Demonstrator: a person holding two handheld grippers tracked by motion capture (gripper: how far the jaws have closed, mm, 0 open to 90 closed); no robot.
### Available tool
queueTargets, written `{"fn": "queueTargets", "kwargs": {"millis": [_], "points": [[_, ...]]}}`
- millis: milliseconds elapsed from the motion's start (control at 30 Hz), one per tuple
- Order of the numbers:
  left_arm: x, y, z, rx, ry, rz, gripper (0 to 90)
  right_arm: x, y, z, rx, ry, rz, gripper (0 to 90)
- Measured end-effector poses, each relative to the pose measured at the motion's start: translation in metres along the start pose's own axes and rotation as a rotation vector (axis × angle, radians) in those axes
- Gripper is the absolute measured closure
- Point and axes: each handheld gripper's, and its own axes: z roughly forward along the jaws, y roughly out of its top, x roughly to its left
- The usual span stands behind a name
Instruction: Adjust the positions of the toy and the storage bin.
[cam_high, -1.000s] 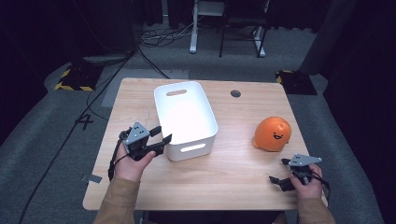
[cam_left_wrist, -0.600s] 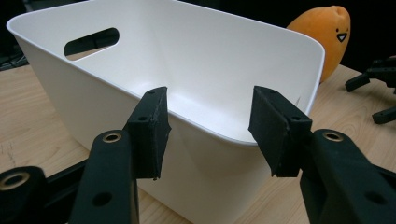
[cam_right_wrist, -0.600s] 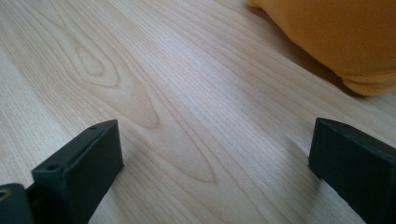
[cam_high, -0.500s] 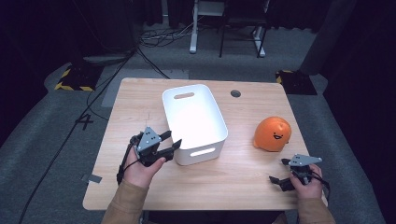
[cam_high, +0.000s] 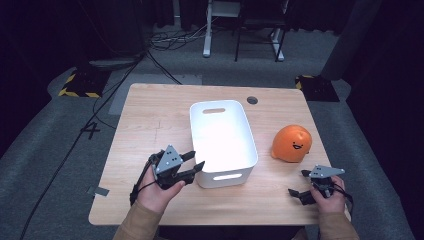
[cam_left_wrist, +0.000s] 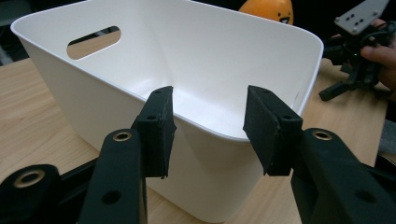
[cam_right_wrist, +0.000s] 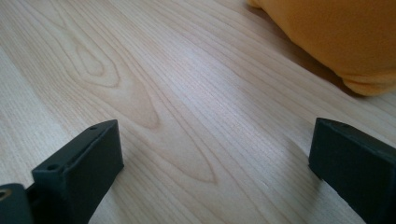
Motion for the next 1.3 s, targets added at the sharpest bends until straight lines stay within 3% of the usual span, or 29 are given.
{"fn": "queueTargets", "kwargs": {"millis": [100,300,567,833,1133,1267,1300], "points": [[-0.011,0.000,-0.004,0.011,-0.034,0.018,54.4,0.000,0.000,0.000,0.000,-0.002,0.001,2.8],[-0.025,-0.003,-0.013,0.030,-0.058,0.039,55.2,0.000,0.000,0.000,0.000,-0.002,0.001,2.8],[-0.035,-0.006,-0.024,0.048,-0.063,0.035,56.3,0.000,0.000,0.000,0.000,-0.002,0.001,2.8],[-0.045,-0.008,-0.036,0.077,-0.054,0.058,56.6,0.000,0.000,0.000,0.000,-0.002,0.000,2.8],[-0.045,-0.012,-0.050,0.097,-0.025,0.065,56.5,0.000,0.000,0.000,0.001,0.000,0.000,2.8],[-0.046,-0.013,-0.055,0.099,-0.025,0.064,56.5,0.000,0.000,0.000,0.001,0.001,0.000,2.8],[-0.047,-0.015,-0.057,0.098,-0.041,0.048,56.3,0.000,0.000,0.000,0.000,-0.001,0.001,2.8]]}}
